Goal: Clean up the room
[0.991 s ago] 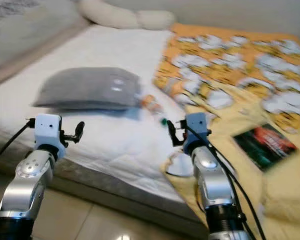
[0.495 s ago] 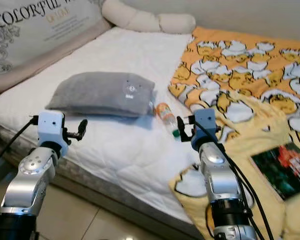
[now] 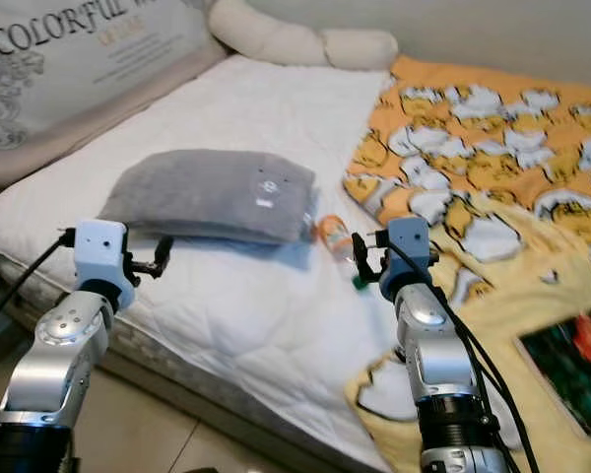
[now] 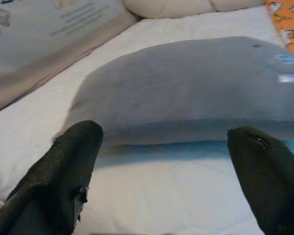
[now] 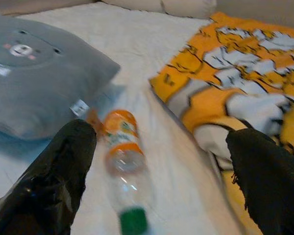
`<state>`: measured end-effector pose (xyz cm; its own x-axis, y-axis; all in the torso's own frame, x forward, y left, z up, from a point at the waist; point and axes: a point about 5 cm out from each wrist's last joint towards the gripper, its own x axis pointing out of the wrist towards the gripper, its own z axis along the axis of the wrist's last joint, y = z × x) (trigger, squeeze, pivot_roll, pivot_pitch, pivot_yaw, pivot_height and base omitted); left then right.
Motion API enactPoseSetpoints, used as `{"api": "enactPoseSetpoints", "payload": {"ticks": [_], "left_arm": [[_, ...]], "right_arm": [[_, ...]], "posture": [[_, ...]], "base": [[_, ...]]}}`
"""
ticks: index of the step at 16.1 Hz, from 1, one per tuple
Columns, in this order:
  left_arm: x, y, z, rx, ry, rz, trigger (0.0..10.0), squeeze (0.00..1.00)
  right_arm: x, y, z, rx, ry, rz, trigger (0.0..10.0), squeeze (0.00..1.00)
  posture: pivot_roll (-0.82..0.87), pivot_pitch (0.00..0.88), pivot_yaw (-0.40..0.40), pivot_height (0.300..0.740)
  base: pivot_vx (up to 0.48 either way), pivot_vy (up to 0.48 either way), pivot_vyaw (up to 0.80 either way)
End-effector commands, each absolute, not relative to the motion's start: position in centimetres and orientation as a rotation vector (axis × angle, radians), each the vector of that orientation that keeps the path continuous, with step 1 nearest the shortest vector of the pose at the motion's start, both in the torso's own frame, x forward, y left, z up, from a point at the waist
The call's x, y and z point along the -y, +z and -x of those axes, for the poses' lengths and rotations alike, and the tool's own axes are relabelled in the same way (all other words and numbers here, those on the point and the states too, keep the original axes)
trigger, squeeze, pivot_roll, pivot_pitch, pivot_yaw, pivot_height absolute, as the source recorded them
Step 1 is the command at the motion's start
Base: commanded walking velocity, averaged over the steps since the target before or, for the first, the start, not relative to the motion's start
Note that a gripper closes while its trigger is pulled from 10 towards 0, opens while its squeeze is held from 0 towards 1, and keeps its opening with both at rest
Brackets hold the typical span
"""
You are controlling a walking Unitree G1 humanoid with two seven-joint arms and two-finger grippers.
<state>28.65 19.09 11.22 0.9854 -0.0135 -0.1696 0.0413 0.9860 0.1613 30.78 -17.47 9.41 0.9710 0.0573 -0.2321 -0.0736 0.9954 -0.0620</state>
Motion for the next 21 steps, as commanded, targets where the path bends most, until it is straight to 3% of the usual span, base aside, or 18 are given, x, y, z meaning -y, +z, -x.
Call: {"api": "enactPoseSetpoints", "payload": {"ticks": [1, 3, 4, 7, 11, 14, 21], "left_arm": [[-19.6, 11.5, -28.6, -0.172, -0.021, -0.175, 10.0, 1.0], [-19.5, 11.5, -28.6, -0.189, -0.05, -0.183, 10.0, 1.0], [-19.2, 11.3, -28.3, -0.218, -0.105, -0.209, 10.0, 1.0], [-18.8, 11.2, -27.7, -0.248, -0.196, -0.252, 10.0, 1.0], [-18.7, 11.5, -26.6, -0.303, -0.372, -0.301, 10.0, 1.0], [-18.2, 12.7, -25.3, -0.352, -0.603, -0.376, 10.0, 1.0], [-19.2, 14.9, -21.7, -0.441, -0.711, -0.41, 10.0, 1.0]], "right_arm": [[16.4, 9.8, -31.0, -0.238, 0.11, 0.036, 10.0, 0.0], [16.1, 10.0, -31.2, -0.244, 0.142, 0.016, 10.0, 0.05], [16.0, 10.0, -32.0, -0.274, 0.156, 0.03, 10.0, 1.0], [16.2, 10.1, -34.2, -0.343, 0.179, 0.192, 10.0, 1.0], [17.1, 11.0, -37.0, -0.401, 0.165, 0.19, 10.0, 1.0], [18.3, 11.1, -38.0, -0.482, 0.113, 0.219, 10.0, 1.0], [19.4, 10.4, -37.9, -0.53, 0.069, 0.252, 10.0, 1.0]], "posture": [[-0.08, 0.0, 0.047, 0.74], [-0.08, 0.0, 0.046, 0.74], [-0.07, 0.0, 0.04, 0.74], [-0.05, 0.0, 0.022, 0.74], [0.0, 0.0, -0.021, 0.74], [0.03, 0.0, -0.043, 0.74], [0.12, 0.165, -0.04, 0.74]], "base": [[0.281, 0.0, 0.0], [0.0, 0.0, 0.0], [0.0, 0.0, 0.0], [0.0, 0.0, 0.0], [0.0, 0.0, 0.0], [0.0, 0.0, 0.0], [0.0, 0.0, 0.0]]}}
